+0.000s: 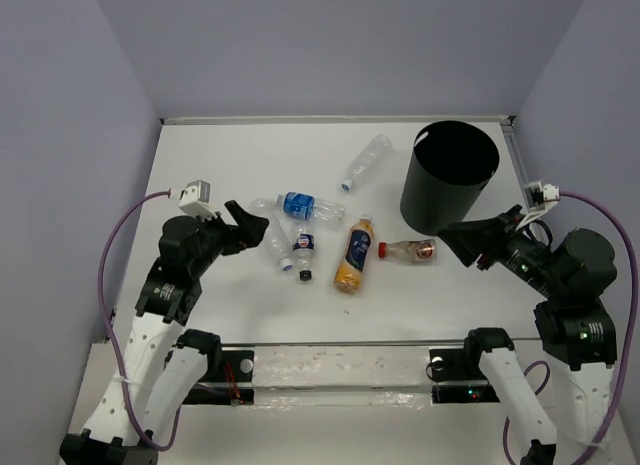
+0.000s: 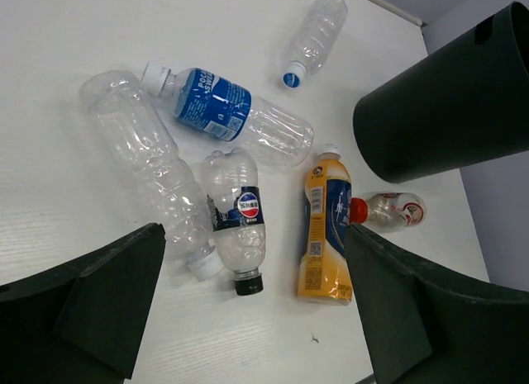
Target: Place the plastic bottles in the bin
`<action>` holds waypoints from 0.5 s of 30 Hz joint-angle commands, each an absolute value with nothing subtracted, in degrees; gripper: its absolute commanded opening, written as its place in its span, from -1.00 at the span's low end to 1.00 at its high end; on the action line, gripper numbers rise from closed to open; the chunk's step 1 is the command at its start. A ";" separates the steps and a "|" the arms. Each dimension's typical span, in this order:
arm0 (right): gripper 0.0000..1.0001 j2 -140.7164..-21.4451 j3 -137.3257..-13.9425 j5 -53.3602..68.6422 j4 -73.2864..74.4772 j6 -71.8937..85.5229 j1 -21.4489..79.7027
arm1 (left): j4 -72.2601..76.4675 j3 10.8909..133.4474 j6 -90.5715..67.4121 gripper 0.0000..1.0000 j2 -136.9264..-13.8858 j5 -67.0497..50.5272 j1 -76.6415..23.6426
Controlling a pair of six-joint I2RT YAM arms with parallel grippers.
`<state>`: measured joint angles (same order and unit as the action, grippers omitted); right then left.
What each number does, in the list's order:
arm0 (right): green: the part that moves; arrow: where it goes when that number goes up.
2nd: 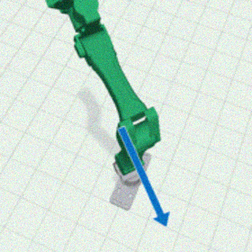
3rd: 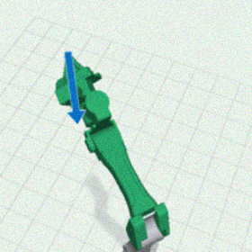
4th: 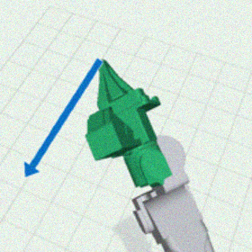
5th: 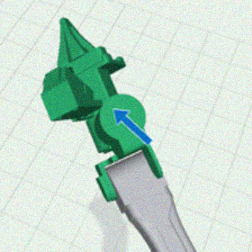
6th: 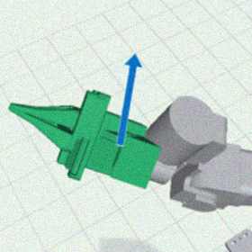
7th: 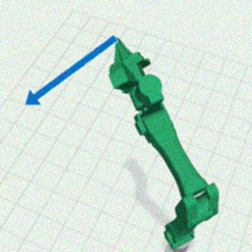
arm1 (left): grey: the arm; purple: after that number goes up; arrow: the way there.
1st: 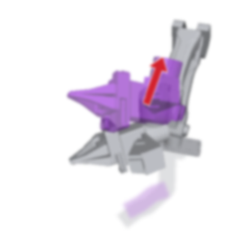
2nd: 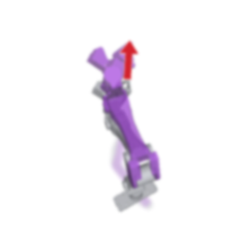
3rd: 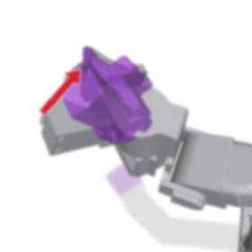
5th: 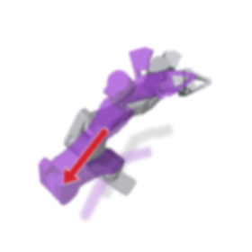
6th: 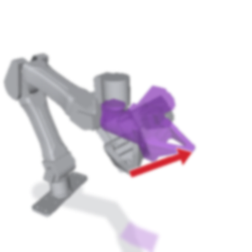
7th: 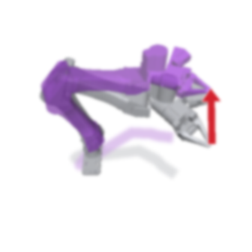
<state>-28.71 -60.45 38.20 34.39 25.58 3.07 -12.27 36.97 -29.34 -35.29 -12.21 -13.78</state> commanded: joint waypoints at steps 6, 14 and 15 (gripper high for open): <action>0.06 -26.81 -58.01 39.90 33.31 24.87 2.81 | -6.16 35.07 -37.35 0.98 -42.36 -4.06 -13.89; 0.08 -26.02 -57.48 41.31 34.63 24.87 2.81 | -0.88 33.57 -40.69 0.98 -50.35 6.76 -14.24; 0.09 -26.02 -57.31 41.48 34.63 24.70 2.81 | -0.44 33.66 -40.61 0.98 -51.58 7.20 -14.50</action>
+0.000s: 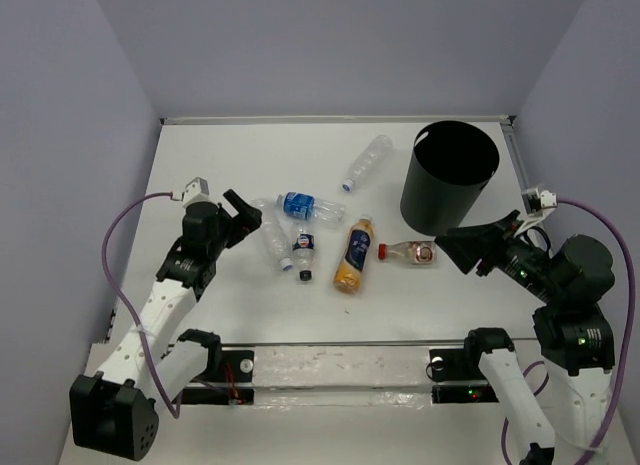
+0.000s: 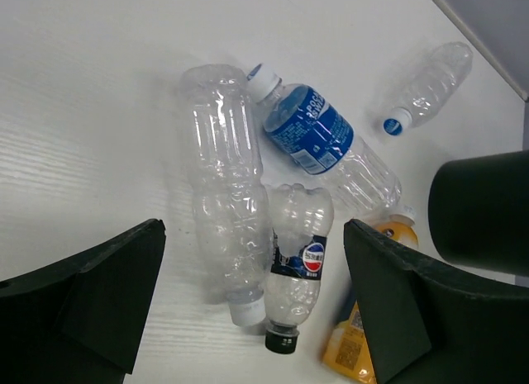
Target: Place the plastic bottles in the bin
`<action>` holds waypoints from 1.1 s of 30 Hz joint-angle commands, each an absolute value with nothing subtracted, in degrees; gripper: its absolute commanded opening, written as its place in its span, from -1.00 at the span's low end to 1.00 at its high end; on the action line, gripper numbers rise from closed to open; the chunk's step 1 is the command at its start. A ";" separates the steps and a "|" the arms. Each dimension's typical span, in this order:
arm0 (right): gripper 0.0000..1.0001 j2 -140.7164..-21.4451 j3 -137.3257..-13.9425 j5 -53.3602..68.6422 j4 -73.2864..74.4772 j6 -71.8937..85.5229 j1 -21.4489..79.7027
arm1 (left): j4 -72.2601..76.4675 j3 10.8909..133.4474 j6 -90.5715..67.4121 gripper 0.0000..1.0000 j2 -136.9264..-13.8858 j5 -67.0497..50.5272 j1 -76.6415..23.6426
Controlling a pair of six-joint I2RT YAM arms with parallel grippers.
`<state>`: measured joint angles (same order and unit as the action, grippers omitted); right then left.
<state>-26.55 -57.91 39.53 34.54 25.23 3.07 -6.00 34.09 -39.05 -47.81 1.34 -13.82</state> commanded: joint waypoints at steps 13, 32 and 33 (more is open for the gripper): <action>0.16 -27.42 -54.32 42.54 34.72 22.33 2.81 | 8.52 38.05 -40.26 0.98 -72.84 11.86 -18.54; 0.16 -27.07 -51.15 43.77 34.19 23.20 2.81 | 12.30 39.03 -41.22 0.39 -82.54 17.58 -18.72; 0.16 -27.24 -51.07 44.03 34.19 23.38 2.81 | 12.57 37.89 -41.22 0.38 -81.22 17.84 -18.81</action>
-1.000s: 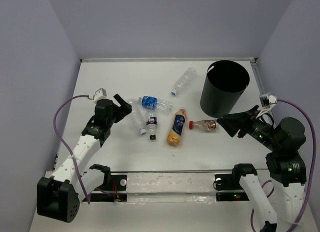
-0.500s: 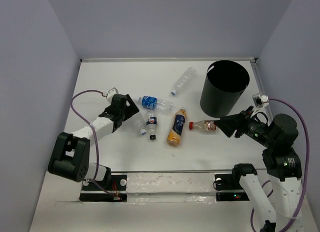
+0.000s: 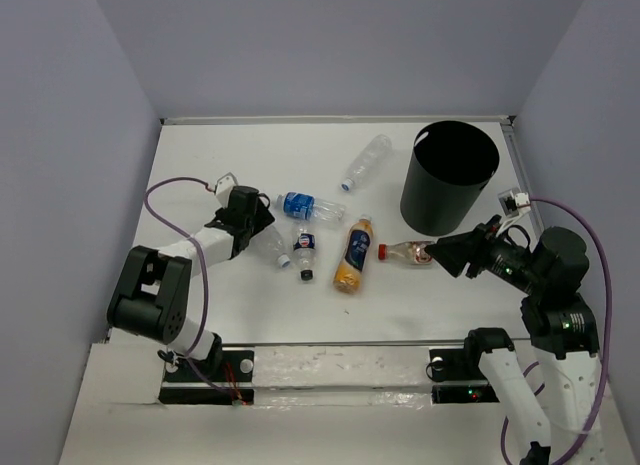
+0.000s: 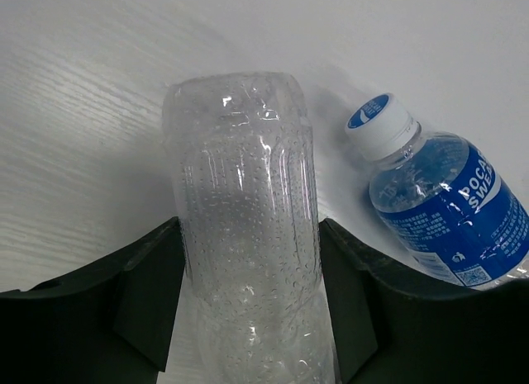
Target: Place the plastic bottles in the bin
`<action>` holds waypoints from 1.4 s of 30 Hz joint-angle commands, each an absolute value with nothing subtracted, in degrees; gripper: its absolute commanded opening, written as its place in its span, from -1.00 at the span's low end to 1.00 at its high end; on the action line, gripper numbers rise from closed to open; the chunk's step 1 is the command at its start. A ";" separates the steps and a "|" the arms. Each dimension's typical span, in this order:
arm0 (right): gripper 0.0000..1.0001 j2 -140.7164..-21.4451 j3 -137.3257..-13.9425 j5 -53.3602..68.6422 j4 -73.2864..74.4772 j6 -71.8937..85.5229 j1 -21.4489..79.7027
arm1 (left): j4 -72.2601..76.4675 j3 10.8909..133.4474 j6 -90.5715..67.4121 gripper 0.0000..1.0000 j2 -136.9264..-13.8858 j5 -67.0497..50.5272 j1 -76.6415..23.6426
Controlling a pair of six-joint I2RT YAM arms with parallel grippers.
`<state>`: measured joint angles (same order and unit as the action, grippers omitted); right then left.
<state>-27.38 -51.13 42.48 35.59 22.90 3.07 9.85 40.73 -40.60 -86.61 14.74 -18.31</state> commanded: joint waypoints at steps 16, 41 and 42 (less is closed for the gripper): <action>0.56 -33.48 -48.60 47.11 21.18 33.66 2.81 | 8.61 34.71 -39.37 0.26 -49.76 12.40 -28.03; 0.79 -50.27 -58.97 21.89 9.40 34.89 30.32 | 18.11 41.57 -25.67 0.26 -50.01 -3.95 -45.26; 0.80 -50.97 -59.24 21.80 9.49 34.72 30.32 | 18.02 41.40 -25.06 0.26 -50.44 -4.48 -46.13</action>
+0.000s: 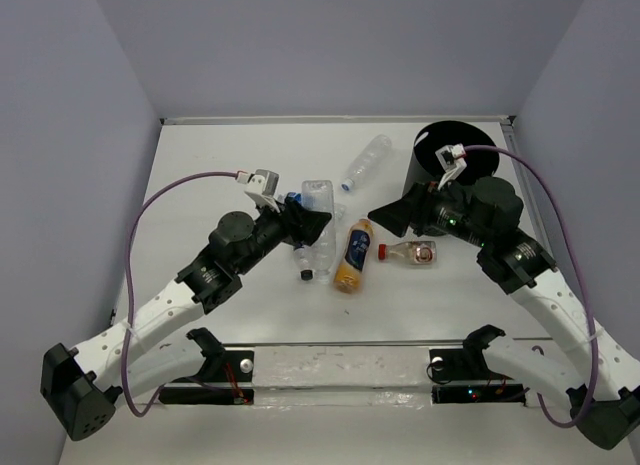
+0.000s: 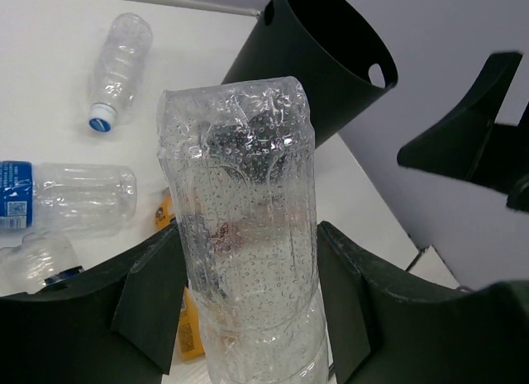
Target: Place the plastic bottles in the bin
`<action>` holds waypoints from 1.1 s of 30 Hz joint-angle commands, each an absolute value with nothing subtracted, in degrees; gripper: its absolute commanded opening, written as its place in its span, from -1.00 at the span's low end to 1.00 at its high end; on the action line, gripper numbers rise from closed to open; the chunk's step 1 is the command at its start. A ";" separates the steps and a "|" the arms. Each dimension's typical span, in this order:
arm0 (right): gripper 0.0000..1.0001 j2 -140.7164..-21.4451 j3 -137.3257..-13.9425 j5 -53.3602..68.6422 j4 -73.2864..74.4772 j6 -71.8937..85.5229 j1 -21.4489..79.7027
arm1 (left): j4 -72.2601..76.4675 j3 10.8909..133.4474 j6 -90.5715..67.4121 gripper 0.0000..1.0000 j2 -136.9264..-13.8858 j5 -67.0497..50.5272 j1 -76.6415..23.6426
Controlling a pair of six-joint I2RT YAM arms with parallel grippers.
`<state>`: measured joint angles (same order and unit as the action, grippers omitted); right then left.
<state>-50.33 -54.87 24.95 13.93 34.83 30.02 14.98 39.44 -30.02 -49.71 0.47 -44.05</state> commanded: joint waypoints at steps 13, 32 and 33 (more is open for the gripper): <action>0.93 -52.73 -63.28 14.94 17.57 32.96 30.32 | 20.92 39.55 -16.27 0.26 -53.08 -2.29 -56.59; 0.97 -52.29 -66.01 19.68 28.04 31.90 30.32 | 24.70 41.21 -9.23 0.26 -55.45 -0.96 -62.05; 0.97 -52.64 -65.92 20.64 27.95 31.90 30.32 | 24.96 41.66 -9.05 0.26 -55.89 -1.14 -62.22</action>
